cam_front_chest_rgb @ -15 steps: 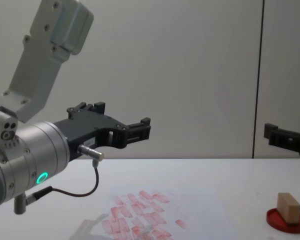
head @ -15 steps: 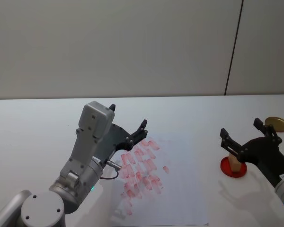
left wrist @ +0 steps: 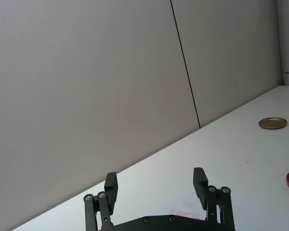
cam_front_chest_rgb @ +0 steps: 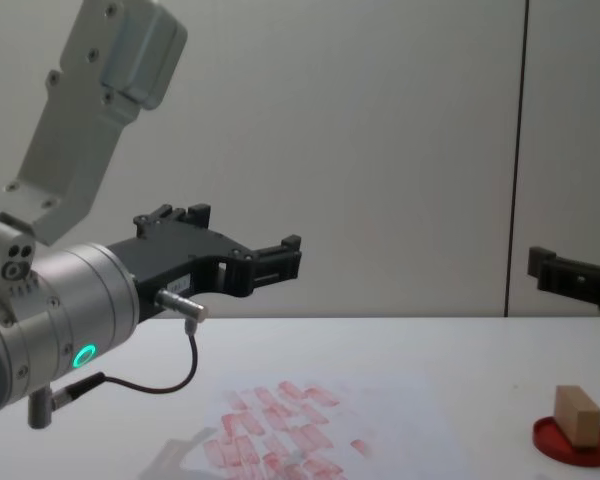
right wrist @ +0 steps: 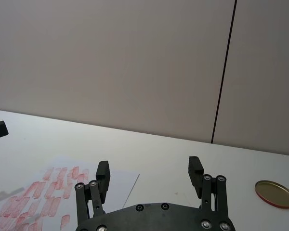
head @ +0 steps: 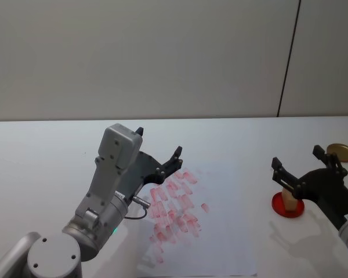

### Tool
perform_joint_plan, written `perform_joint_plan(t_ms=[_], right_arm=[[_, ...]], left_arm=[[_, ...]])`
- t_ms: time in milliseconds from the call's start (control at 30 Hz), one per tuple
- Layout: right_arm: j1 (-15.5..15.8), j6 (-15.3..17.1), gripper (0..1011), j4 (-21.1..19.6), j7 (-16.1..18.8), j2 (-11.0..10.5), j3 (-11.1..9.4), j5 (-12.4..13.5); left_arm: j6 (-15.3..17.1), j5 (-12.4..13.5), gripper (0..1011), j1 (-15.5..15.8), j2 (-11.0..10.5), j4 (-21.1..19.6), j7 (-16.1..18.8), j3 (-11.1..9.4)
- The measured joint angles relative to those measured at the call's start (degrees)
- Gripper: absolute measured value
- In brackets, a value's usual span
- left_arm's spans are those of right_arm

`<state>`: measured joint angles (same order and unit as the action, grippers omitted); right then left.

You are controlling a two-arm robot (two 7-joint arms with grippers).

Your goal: Use the one hand to pick up the stamp and affix it onto the A4 paper.

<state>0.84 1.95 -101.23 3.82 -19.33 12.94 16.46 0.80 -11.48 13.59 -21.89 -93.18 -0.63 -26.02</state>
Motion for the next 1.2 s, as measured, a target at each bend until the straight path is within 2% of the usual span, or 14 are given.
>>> perform_joint_plan(t_ms=[967, 1200], right_arm=[[0.01, 0.07, 1003, 0.0, -0.04, 0.02, -0.05, 0.0], [0.07, 2.06, 1003, -0.43, -1.99, 0.16, -0.33, -0.1]], left_arm=[[0.0, 0.0, 993, 0.0, 0.0, 0.0, 0.0, 0.0], [0.0, 0.0, 993, 0.0, 0.0, 0.0, 0.0, 0.0]])
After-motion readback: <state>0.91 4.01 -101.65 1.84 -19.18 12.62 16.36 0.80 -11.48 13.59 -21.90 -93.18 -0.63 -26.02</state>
